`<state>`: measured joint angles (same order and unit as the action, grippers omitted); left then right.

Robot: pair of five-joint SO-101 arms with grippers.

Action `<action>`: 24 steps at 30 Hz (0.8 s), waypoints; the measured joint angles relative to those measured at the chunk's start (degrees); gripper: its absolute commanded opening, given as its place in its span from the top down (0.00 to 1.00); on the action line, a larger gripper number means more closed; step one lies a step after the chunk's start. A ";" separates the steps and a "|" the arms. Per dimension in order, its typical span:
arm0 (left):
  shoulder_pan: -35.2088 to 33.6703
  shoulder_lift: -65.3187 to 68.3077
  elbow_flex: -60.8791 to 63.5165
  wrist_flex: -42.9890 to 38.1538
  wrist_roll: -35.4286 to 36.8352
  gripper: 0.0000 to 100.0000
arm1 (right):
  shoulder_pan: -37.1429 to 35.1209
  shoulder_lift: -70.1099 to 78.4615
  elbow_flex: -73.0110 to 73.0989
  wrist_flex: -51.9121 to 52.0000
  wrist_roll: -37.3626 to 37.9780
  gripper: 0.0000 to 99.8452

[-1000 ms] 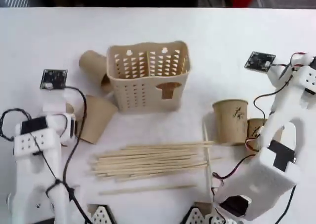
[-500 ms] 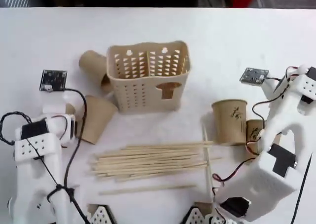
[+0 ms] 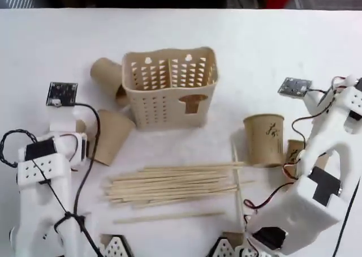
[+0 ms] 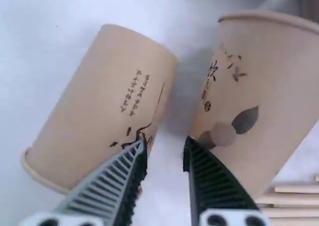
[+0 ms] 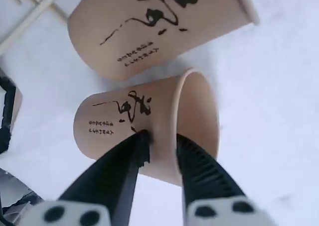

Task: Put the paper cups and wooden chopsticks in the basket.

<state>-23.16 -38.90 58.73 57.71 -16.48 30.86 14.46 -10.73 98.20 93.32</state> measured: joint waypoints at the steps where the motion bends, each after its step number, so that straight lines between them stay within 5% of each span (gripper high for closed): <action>1: 0.00 0.00 0.00 0.00 0.00 0.86 | 0.70 -0.35 -1.23 0.00 0.00 0.98; 7: 0.00 0.00 0.00 0.00 0.00 0.86 | 3.78 -7.03 -7.74 -0.09 -7.47 0.98; 14: 0.00 0.00 0.00 0.00 1.14 0.86 | -0.09 -24.97 -8.62 0.00 -27.78 0.98; 24: 0.00 0.00 0.62 -0.88 1.85 0.86 | -34.37 -47.91 -9.32 -6.86 -56.18 0.98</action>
<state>-23.16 -38.90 59.34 56.84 -14.64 -3.52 -33.45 -20.04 91.34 37.14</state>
